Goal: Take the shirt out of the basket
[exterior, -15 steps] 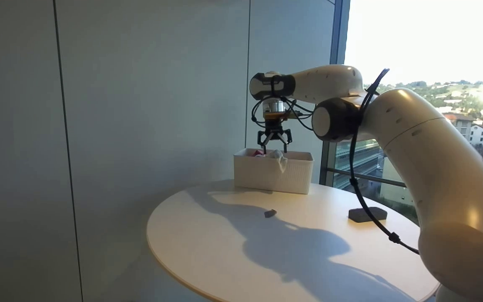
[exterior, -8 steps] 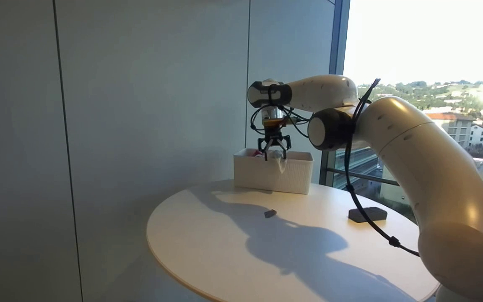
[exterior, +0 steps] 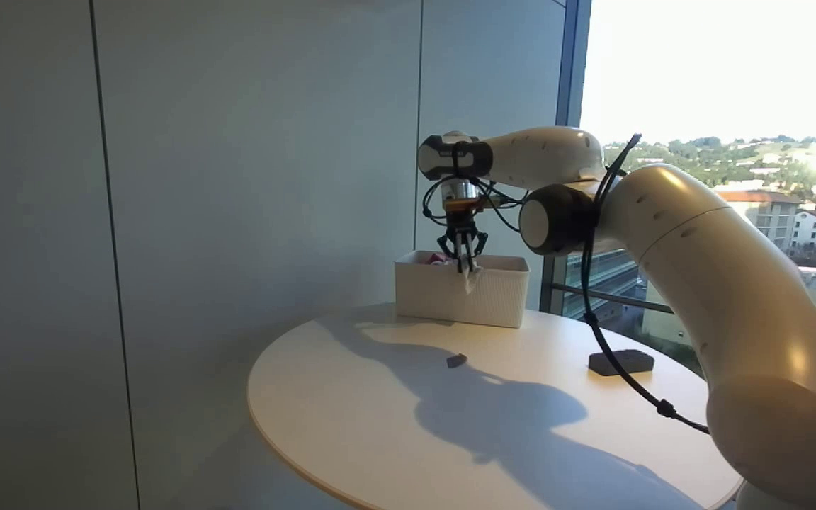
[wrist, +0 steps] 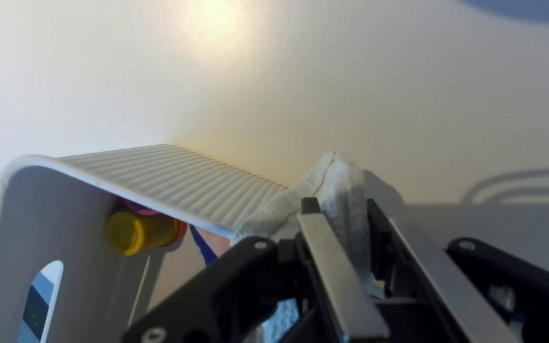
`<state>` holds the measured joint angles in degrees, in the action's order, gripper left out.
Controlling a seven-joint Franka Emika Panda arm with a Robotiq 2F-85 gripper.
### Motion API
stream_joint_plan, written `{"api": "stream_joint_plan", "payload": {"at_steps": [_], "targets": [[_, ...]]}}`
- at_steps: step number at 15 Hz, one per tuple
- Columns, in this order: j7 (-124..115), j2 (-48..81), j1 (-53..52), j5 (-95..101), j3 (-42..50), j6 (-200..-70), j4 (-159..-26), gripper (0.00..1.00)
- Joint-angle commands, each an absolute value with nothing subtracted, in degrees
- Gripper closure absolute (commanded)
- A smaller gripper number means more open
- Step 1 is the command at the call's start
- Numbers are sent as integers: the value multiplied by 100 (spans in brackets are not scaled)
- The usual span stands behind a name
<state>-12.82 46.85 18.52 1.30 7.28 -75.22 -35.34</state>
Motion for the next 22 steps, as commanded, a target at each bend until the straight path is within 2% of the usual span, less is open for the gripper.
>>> {"api": "stream_joint_plan", "payload": {"at_steps": [1,3,5,7,12,13,14,15,22], "targets": [[-1132,4822,1851,185,738,-7378,-3179,93],[-1114,4823,1850,189,741,-7377,-3174,97],[-1130,4754,1825,213,756,-7419,-3182,91],[-1174,4541,1756,323,820,-7646,-3146,90],[-1223,3886,1668,679,944,-8076,-2756,93],[-1179,4115,1719,647,974,-7770,-1969,93],[-1148,3947,1715,650,969,-7688,-1895,93],[-1105,3440,1637,706,992,-7971,-2476,92],[-856,2436,1467,851,1014,-7990,-2227,92]]}}
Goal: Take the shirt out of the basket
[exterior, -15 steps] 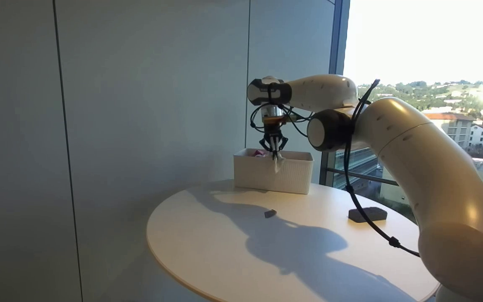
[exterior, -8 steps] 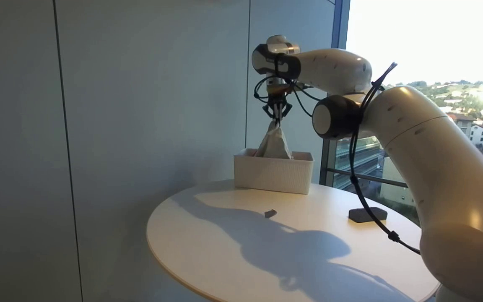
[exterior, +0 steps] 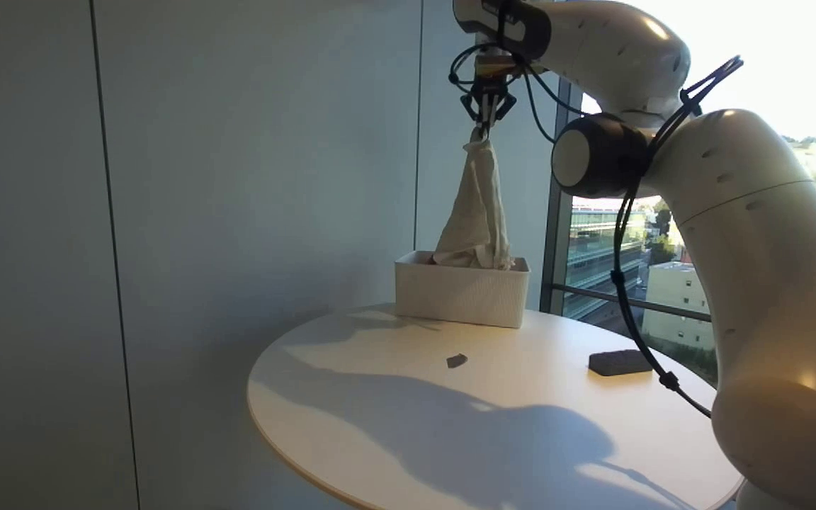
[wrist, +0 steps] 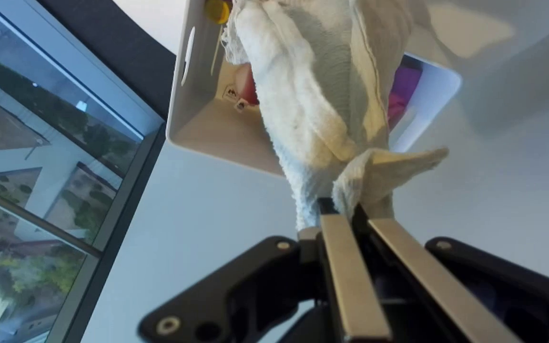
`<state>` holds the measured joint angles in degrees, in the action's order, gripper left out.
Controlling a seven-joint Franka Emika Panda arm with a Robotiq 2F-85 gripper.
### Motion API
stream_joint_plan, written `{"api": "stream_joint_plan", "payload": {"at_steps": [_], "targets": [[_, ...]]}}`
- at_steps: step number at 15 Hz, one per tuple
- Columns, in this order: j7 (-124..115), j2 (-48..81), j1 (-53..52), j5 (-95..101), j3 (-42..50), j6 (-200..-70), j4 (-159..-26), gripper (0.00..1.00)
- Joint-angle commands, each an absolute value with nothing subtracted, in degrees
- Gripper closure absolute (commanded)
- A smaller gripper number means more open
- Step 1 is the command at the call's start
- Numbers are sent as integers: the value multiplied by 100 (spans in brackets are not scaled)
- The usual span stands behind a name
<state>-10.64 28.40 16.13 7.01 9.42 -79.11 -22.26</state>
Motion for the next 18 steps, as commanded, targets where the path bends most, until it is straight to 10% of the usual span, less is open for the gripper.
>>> {"api": "stream_joint_plan", "payload": {"at_steps": [1,11,18], "targets": [[-734,2290,1442,855,990,-7897,-2214,92],[950,1739,1093,1083,876,-4521,-2433,92],[1136,2343,483,2376,837,-5076,-3909,93]]}}
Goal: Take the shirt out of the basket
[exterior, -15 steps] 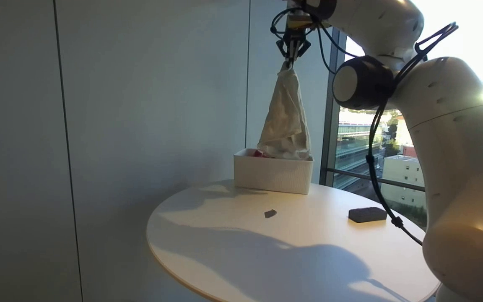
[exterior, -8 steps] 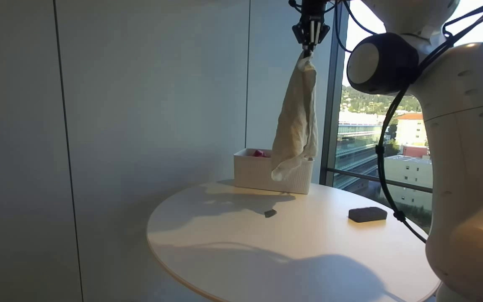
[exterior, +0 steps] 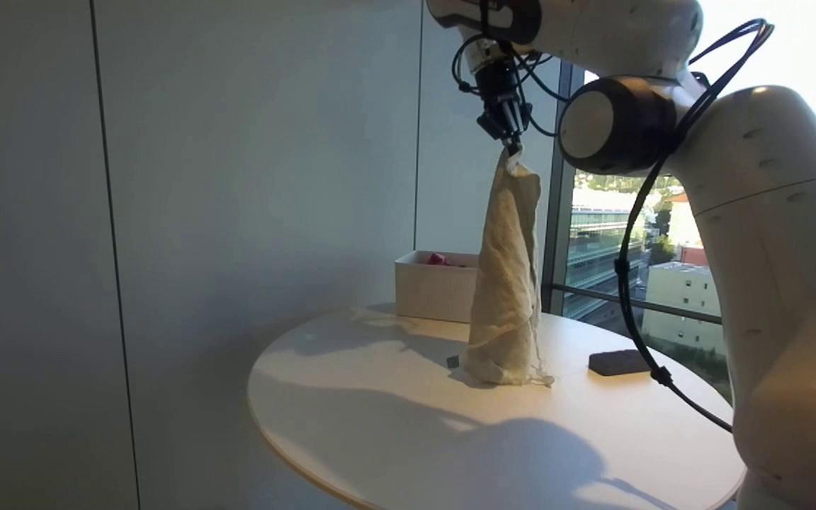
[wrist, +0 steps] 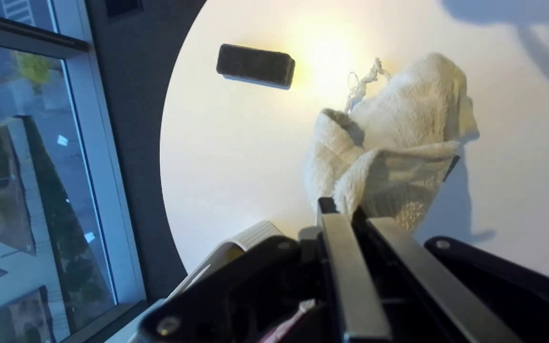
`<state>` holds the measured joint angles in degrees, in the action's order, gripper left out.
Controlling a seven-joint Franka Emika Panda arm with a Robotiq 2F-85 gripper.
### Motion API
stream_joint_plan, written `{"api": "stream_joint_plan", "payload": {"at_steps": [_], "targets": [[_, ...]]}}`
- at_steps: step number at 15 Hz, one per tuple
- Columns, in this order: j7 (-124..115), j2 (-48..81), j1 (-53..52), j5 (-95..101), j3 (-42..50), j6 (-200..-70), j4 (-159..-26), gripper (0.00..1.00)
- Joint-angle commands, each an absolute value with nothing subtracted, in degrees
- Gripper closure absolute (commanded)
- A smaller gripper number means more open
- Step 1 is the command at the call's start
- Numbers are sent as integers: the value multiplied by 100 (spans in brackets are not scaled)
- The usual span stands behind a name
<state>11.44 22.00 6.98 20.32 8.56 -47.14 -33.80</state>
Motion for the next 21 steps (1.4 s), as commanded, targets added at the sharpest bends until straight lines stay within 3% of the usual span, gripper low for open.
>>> {"api": "stream_joint_plan", "payload": {"at_steps": [1,6,11,16,17,18,19,21], "targets": [[1047,2422,457,2325,797,-5273,-4158,93],[478,2333,609,1515,597,-6393,-5917,91],[80,2156,739,585,639,-6751,-7478,98],[833,1833,871,262,532,-7042,-8571,97],[796,1801,857,295,551,-7061,-8677,70],[790,1844,827,443,574,-6898,-8638,68],[678,2155,835,385,588,-6844,-8264,88],[692,2073,834,393,591,-6838,-8417,71]]}}
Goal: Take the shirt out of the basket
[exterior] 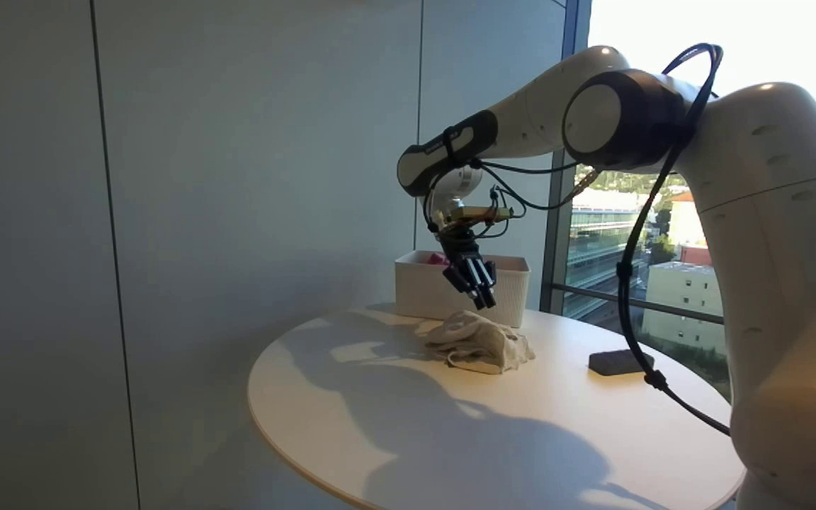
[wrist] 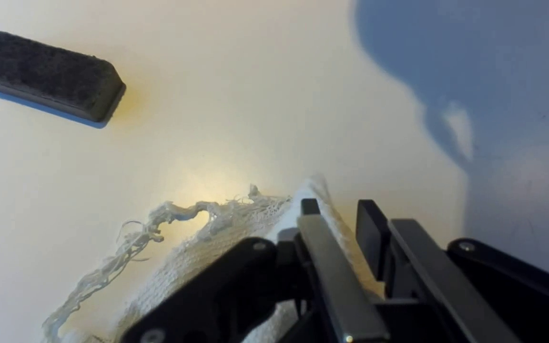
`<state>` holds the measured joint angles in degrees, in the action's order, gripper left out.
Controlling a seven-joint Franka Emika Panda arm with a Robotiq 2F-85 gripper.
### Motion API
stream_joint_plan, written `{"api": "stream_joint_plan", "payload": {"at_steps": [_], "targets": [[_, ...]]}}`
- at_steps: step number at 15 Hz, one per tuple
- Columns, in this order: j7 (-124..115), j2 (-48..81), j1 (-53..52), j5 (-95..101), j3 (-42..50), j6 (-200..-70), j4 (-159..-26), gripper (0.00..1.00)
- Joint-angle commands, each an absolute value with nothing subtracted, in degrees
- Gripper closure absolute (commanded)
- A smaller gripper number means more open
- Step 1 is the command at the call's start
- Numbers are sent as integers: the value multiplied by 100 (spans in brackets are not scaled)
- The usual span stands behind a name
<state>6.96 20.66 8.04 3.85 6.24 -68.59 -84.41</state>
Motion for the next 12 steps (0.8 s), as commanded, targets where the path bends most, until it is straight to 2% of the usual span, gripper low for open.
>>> {"api": "stream_joint_plan", "payload": {"at_steps": [1,7,8,9,12], "targets": [[695,2058,834,393,591,-6838,-8441,68],[698,2051,833,394,590,-6839,-8447,68],[698,2051,833,394,590,-6839,-8448,43],[687,1907,787,541,583,-7357,-8738,42],[499,1801,806,682,640,-8737,-9412,20]]}}
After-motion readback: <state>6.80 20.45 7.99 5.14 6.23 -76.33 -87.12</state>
